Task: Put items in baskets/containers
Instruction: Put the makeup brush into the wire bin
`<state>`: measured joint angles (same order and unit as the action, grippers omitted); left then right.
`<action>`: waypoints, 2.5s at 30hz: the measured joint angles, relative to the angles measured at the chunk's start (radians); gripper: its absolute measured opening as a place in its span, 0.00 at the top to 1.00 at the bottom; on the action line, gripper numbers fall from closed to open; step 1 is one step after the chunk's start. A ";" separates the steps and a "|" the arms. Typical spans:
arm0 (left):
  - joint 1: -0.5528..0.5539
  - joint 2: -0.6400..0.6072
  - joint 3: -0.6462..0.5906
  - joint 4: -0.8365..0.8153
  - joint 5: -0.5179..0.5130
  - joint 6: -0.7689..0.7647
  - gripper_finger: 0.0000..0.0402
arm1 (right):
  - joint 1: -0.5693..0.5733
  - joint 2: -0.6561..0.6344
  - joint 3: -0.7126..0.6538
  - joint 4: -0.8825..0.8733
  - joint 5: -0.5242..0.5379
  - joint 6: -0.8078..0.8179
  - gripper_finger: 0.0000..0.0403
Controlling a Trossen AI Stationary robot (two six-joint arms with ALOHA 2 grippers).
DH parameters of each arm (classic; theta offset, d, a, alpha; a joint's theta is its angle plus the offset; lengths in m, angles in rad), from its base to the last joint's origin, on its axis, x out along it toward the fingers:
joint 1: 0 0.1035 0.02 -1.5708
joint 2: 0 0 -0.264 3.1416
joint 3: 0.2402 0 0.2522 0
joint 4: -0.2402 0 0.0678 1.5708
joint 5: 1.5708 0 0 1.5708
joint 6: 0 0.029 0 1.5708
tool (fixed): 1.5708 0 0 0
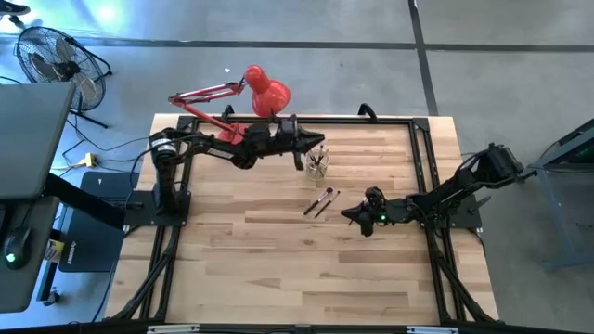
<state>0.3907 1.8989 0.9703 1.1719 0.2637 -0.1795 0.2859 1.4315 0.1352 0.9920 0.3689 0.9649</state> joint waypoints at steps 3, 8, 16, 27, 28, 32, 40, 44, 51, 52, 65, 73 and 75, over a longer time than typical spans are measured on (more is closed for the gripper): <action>-0.010 -0.041 0.000 -0.002 -0.020 0.000 0.90 | 0.000 0.000 0.000 0.000 -0.002 -0.001 0.99; -0.071 -0.112 0.001 -0.090 -0.112 0.067 0.92 | 0.001 0.000 0.000 0.000 -0.003 -0.002 1.00; -0.223 -0.203 0.007 -0.404 -0.307 0.150 0.99 | 0.038 0.000 0.000 -0.003 -0.002 -0.005 1.00; -0.439 -0.230 0.160 -0.962 -0.542 0.140 1.00 | 0.085 0.000 0.006 -0.006 -0.002 -0.005 1.00; -0.458 -0.229 0.178 -1.017 -0.554 0.126 1.00 | 0.089 0.000 0.015 -0.015 -0.002 -0.005 1.00; -0.519 -0.232 0.244 -1.166 -0.595 0.042 1.00 | 0.105 0.000 0.073 -0.098 -0.007 -0.056 1.00; -0.602 -0.230 0.256 -1.368 -0.622 -0.198 1.00 | 0.085 -0.058 0.304 -0.654 -0.117 -0.139 1.00; -0.634 -0.230 0.256 -1.438 -0.623 -0.269 1.00 | 0.060 -0.103 0.461 -1.140 -0.081 -0.081 1.00; -0.649 -0.230 0.239 -1.499 -0.630 -0.249 1.00 | -0.023 -0.111 0.740 -1.778 0.006 0.056 1.00; -0.646 -0.230 0.225 -1.500 -0.621 -0.233 1.00 | -0.037 -0.109 0.772 -1.817 0.006 0.044 1.00; -0.536 -0.552 -0.238 -1.237 -0.518 -0.189 1.00 | -0.143 0.086 0.923 -1.898 -0.071 0.157 1.00; -0.440 -0.678 -0.351 -1.220 -0.447 -0.036 1.00 | -0.157 0.236 1.006 -2.086 -0.057 0.366 1.00; -0.415 -0.679 -0.354 -1.228 -0.413 0.000 1.00 | -0.174 0.236 0.992 -2.116 -0.063 0.453 0.99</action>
<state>-0.0246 1.2198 0.6165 -0.0563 -0.1489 -0.1798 0.1116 1.6673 1.1268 -1.1241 0.3058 1.4181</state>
